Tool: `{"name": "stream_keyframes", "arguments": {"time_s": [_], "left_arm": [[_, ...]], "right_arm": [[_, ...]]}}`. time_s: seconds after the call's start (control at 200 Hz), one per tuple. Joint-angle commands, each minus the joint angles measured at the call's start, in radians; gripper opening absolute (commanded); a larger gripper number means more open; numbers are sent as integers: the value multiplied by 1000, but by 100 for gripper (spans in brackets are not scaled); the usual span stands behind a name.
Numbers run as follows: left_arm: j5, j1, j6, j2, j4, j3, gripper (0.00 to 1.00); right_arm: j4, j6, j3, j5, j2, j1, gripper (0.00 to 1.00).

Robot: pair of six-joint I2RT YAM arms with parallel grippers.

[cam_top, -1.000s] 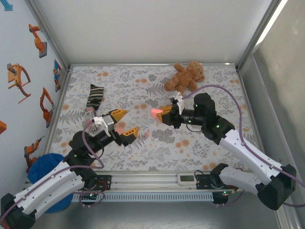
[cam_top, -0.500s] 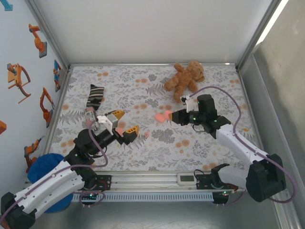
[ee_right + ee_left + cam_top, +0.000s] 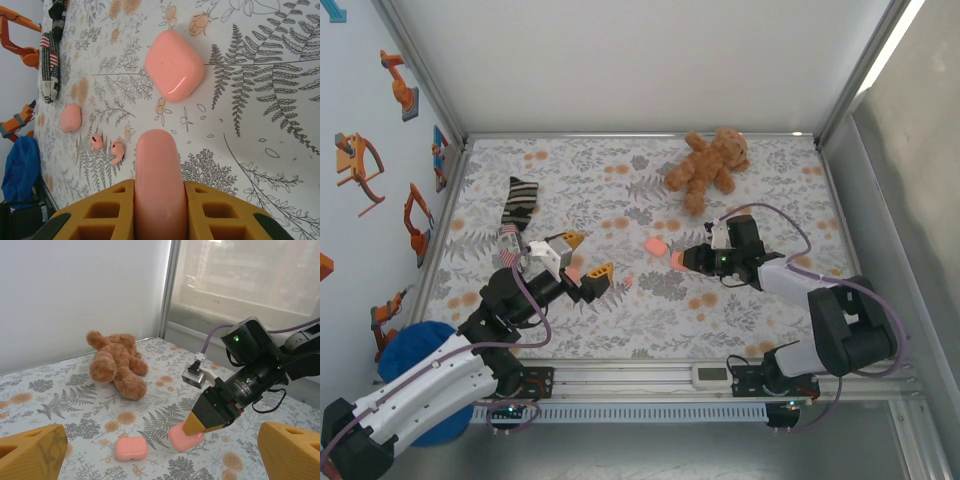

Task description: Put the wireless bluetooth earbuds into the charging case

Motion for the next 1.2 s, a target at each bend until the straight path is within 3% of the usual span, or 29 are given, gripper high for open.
{"name": "stream_keyframes", "arguments": {"time_s": [0.0, 0.606, 0.922, 1.197], "left_arm": [[-7, 0, 13, -18, 3, 26, 96], [-11, 1, 13, -44, -6, 17, 96], [-15, 0, 14, -48, -13, 19, 96], [-13, 1, 13, -48, -14, 19, 96]], "right_arm": [[93, 59, -15, 19, 34, -6, 16], [478, 273, -86, -5, 279, -23, 18], [510, 288, -115, 8, 282, -29, 36], [505, 287, -135, 37, 233, -38, 45]]}}
